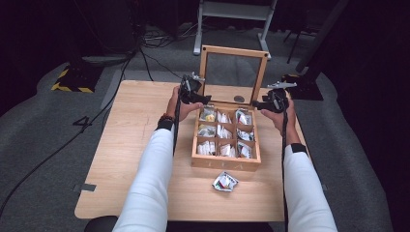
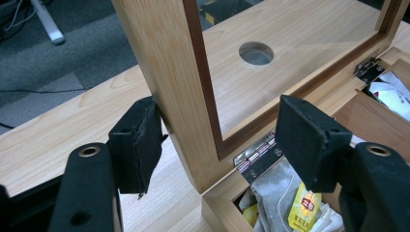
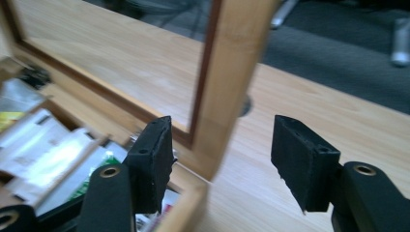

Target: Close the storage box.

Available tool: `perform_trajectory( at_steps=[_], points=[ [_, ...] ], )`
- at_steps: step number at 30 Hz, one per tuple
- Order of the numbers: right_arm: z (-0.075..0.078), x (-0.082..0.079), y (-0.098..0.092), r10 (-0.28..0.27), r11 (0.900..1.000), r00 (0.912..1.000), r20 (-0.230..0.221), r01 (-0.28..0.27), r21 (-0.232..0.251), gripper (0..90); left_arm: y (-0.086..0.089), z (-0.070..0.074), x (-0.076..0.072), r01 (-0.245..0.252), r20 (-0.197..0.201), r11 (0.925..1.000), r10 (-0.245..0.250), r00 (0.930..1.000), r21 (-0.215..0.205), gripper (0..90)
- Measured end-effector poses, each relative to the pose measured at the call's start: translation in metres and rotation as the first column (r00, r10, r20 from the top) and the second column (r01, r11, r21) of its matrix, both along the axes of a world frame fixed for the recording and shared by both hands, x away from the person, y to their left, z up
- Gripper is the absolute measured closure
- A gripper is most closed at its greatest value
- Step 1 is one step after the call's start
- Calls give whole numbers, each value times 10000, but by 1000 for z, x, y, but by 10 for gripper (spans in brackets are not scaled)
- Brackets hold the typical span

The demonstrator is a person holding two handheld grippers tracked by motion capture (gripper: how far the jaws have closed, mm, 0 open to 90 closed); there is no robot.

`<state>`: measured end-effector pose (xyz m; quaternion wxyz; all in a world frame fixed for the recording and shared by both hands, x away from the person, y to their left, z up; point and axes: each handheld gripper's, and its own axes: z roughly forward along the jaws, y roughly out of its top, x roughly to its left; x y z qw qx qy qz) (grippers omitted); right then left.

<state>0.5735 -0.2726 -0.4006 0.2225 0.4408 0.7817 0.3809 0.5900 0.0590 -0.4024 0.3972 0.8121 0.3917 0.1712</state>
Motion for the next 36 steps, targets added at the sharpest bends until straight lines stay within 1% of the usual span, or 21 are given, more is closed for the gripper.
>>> perform_trajectory(
  at_steps=[1,2,4,5,7,8,9,10,12,13,14,15,17,19,23,25,28,30,33,35,36],
  points=[
    [-2,1,2,154,9998,9998,-105,-152,147,402,1,0,0,4,-5,10000,-4,10000,18,348],
    [-3,3,4,251,9996,9996,-151,-249,127,395,1,1,0,2,-10,10000,-2,10000,22,351],
    [-5,6,8,382,9991,9993,13,-382,162,400,1,1,0,2,-31,10000,-2,10000,6,353],
    [-6,8,10,394,9989,9992,-60,-393,248,387,1,1,0,-2,-38,10000,2,10000,1,353],
    [-8,11,12,362,9974,9991,-236,-347,625,379,1,1,-1,-22,-43,10000,22,10000,5,353],
    [-9,12,13,373,9972,9990,-226,-357,654,389,0,1,-1,-36,-25,10000,37,10000,39,354],
    [-9,13,15,391,9968,9990,-238,-373,703,373,0,1,-1,-51,-24,10000,51,10000,58,356],
    [-8,13,17,359,9974,9990,-250,-343,629,374,1,2,-1,-85,-26,10000,85,10000,34,365],
    [-8,13,16,281,9971,9993,-249,-263,711,411,2,2,-1,-130,-99,9999,129,9999,-110,387],
    [-8,12,14,224,9966,9994,-268,-202,802,431,2,2,-1,-120,-57,9999,120,9999,-93,391],
    [-8,12,13,204,9962,9995,-259,-182,852,459,3,2,-2,-145,-71,9997,144,9999,-198,398],
    [-7,11,12,103,9963,9997,-225,-83,861,504,3,2,-2,-217,-41,9995,216,9998,-228,422],
    [-8,10,9,37,9945,9998,-195,-16,1049,553,4,1,-4,-322,45,9990,323,9995,-310,449],
    [-8,8,6,58,9937,9998,-169,-38,1118,571,4,1,-5,-336,90,9987,340,9994,-372,457],
    [-7,5,3,127,9936,9999,-94,-116,1124,604,6,1,-6,-356,61,9973,360,9993,-642,488],
    [-7,3,2,126,9931,9999,-89,-115,1166,612,6,1,-8,-365,116,9968,374,9992,-708,497],
    [-6,0,3,157,9954,9999,16,-158,945,630,9,1,-9,-343,138,9955,357,9993,-885,521],
    [-6,-1,2,223,9950,9997,43,-226,969,634,9,1,-10,-321,207,9959,340,9992,-845,542],
    [-5,-4,2,199,9959,9997,114,-209,878,630,9,3,-12,-273,266,9971,293,9992,-717,545],
    [-5,-6,2,213,9958,9996,197,-230,889,625,11,4,-13,-129,295,9974,150,9995,-704,561],
    [-5,-7,2,297,9954,9992,249,-318,904,622,12,4,-13,-120,301,9969,144,9994,-781,584]
  ],
)
